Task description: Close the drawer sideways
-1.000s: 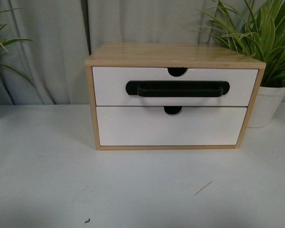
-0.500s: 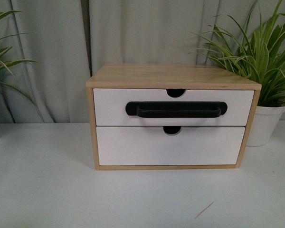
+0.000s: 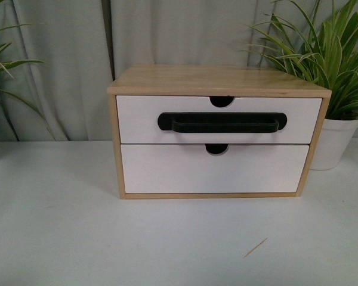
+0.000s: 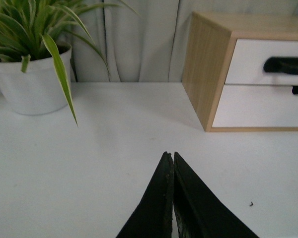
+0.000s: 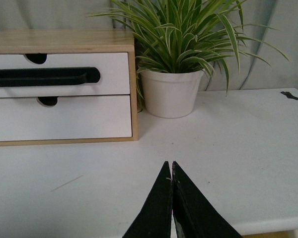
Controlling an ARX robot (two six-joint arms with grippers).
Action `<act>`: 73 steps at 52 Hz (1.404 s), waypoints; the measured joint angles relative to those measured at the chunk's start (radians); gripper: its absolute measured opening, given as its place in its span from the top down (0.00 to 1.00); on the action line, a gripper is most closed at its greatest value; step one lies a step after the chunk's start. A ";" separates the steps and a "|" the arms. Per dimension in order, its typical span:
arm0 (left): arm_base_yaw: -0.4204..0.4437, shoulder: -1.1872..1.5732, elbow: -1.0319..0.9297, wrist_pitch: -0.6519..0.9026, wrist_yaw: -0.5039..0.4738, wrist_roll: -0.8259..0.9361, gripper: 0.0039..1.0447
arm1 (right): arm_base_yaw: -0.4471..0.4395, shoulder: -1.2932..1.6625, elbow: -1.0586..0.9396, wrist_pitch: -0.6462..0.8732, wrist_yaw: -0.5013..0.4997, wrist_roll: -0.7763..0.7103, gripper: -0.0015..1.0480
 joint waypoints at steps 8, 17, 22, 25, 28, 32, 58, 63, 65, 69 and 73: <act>0.000 -0.057 0.000 -0.029 0.000 0.000 0.96 | 0.000 -0.002 0.000 0.000 0.000 0.000 0.99; 0.000 -0.058 0.000 -0.030 0.000 0.000 0.94 | 0.000 -0.002 0.000 0.000 0.000 0.000 0.99; 0.000 -0.058 0.000 -0.030 0.000 0.000 0.72 | 0.000 -0.002 0.000 0.000 0.000 0.000 0.83; 0.000 -0.058 0.000 -0.030 0.000 0.000 0.58 | 0.000 -0.002 0.000 0.000 0.000 0.000 0.71; 0.000 -0.058 0.000 -0.030 0.000 0.000 0.50 | 0.000 -0.002 0.000 0.000 0.000 0.000 0.62; 0.000 -0.058 0.000 -0.031 0.000 0.000 0.37 | 0.000 -0.002 0.000 0.000 0.000 0.000 0.50; 0.000 -0.058 0.000 -0.031 0.000 0.001 0.05 | 0.000 -0.002 0.000 0.000 0.000 0.002 0.09; 0.000 -0.058 0.000 -0.031 0.000 0.001 0.05 | 0.000 -0.002 0.000 0.000 0.000 0.002 0.09; 0.000 -0.058 0.000 -0.031 0.000 0.001 0.05 | 0.000 -0.002 0.000 0.000 0.000 0.002 0.09; 0.000 -0.058 0.000 -0.031 0.000 0.001 0.05 | 0.000 -0.002 0.000 0.000 0.000 0.002 0.09; 0.000 -0.058 0.000 -0.031 0.000 0.001 0.05 | 0.000 -0.002 0.000 0.000 0.000 0.002 0.09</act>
